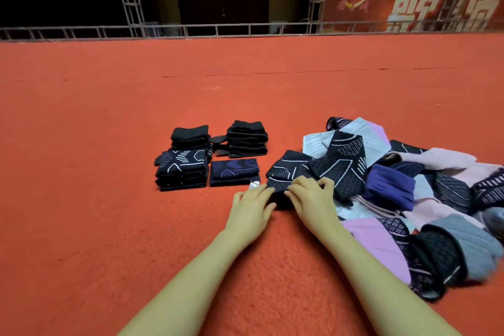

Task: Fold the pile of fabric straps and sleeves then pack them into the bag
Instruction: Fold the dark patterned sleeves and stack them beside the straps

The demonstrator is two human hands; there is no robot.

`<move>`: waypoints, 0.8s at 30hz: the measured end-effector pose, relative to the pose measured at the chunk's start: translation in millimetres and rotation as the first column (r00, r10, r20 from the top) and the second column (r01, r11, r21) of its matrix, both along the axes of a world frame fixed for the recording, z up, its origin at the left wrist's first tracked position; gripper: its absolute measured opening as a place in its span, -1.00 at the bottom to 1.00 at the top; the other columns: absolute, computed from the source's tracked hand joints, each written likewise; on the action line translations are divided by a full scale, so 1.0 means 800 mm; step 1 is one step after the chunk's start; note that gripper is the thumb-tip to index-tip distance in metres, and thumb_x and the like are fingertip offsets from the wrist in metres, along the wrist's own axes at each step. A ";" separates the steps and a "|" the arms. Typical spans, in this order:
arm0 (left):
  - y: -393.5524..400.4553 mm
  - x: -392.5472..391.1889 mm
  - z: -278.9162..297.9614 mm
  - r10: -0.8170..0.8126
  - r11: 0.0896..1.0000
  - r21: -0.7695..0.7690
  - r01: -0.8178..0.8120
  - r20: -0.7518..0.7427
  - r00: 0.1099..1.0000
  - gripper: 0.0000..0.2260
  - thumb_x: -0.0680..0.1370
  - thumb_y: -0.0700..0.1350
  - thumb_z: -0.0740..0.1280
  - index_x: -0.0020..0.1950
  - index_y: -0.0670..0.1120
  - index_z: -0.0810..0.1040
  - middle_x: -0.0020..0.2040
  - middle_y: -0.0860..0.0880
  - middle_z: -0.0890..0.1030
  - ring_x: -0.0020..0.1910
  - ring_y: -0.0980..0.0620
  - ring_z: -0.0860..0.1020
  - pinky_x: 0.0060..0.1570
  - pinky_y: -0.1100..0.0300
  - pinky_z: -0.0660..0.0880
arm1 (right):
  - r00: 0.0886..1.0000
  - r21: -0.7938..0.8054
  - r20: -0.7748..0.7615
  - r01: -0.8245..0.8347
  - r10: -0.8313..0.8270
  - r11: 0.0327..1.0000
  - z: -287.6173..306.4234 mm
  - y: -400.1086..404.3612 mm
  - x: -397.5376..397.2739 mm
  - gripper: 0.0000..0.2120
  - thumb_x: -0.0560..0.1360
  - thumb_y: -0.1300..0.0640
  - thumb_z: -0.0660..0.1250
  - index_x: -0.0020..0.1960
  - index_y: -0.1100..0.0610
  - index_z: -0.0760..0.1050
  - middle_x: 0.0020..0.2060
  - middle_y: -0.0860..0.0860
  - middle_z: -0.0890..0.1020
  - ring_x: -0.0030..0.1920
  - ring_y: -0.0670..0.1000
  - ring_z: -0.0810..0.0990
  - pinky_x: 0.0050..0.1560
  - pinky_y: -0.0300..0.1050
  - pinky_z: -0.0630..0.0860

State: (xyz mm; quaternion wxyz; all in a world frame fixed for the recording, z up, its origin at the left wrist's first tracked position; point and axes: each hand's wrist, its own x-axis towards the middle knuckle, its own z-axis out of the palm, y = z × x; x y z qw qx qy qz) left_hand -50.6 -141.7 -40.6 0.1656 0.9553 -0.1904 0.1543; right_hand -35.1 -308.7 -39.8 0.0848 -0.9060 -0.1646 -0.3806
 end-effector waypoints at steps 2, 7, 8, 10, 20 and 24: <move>0.007 -0.004 0.006 -0.038 0.994 -0.103 0.048 0.097 0.995 -0.55 0.52 0.11 0.06 0.25 -0.04 0.55 0.24 0.00 0.56 0.24 0.06 0.45 0.08 0.20 0.14 | 0.998 0.084 0.033 -0.057 0.055 0.995 0.005 0.004 -0.010 -0.72 0.50 0.00 0.17 -0.26 0.03 0.59 -0.25 -0.09 0.58 -0.31 0.00 0.54 -0.10 -0.09 0.13; 0.043 -0.020 0.013 -0.037 0.980 -0.180 0.090 0.279 0.960 -0.74 0.52 0.01 0.17 0.05 0.00 0.61 -0.02 0.11 0.62 0.00 0.17 0.44 -0.09 0.27 0.11 | 0.980 0.135 0.132 -0.166 0.148 0.977 0.014 0.039 -0.035 -0.75 0.51 0.00 0.22 -0.25 0.02 0.59 -0.32 -0.09 0.53 -0.31 -0.03 0.48 -0.09 -0.09 0.14; 0.051 -0.024 0.015 -0.035 0.977 -0.192 0.093 0.286 0.958 -0.75 0.53 0.01 0.18 0.04 0.00 0.61 -0.04 0.12 0.62 -0.01 0.17 0.45 -0.08 0.27 0.11 | 0.977 0.136 0.154 -0.171 0.149 0.976 0.017 0.047 -0.039 -0.76 0.51 0.00 0.23 -0.24 0.02 0.60 -0.34 -0.09 0.52 -0.31 -0.03 0.45 -0.09 -0.09 0.15; 0.069 -0.033 0.015 -0.023 0.975 -0.204 0.088 0.300 0.954 -0.77 0.54 0.02 0.18 0.03 0.01 0.61 -0.06 0.13 0.61 -0.02 0.17 0.46 -0.07 0.26 0.12 | 0.970 0.140 0.182 -0.185 0.159 0.973 0.020 0.065 -0.046 -0.77 0.51 0.00 0.25 -0.23 0.01 0.61 -0.36 -0.09 0.51 -0.31 -0.02 0.44 -0.09 -0.08 0.16; 0.193 -0.081 -0.001 0.009 0.991 -0.127 0.030 0.295 0.955 -0.85 0.54 0.02 0.18 0.03 0.09 0.51 0.00 0.10 0.58 0.02 0.16 0.44 -0.06 0.21 0.13 | 0.907 0.310 -0.039 -0.387 0.418 0.868 0.008 0.114 -0.079 -0.74 0.51 -0.09 0.21 -0.13 0.01 0.62 -0.22 -0.14 0.60 -0.16 -0.12 0.47 -0.05 -0.08 0.22; 0.209 -0.094 -0.006 0.024 0.998 0.044 -0.037 0.267 0.963 -0.75 0.46 -0.05 0.14 -0.04 -0.02 0.60 -0.03 0.08 0.61 0.00 0.10 0.49 -0.05 0.17 0.17 | 0.950 0.249 -0.180 -0.207 0.255 0.946 -0.012 0.111 -0.082 -0.57 0.43 -0.25 0.18 0.06 0.01 0.60 -0.04 -0.11 0.60 -0.02 -0.10 0.44 -0.06 -0.22 0.06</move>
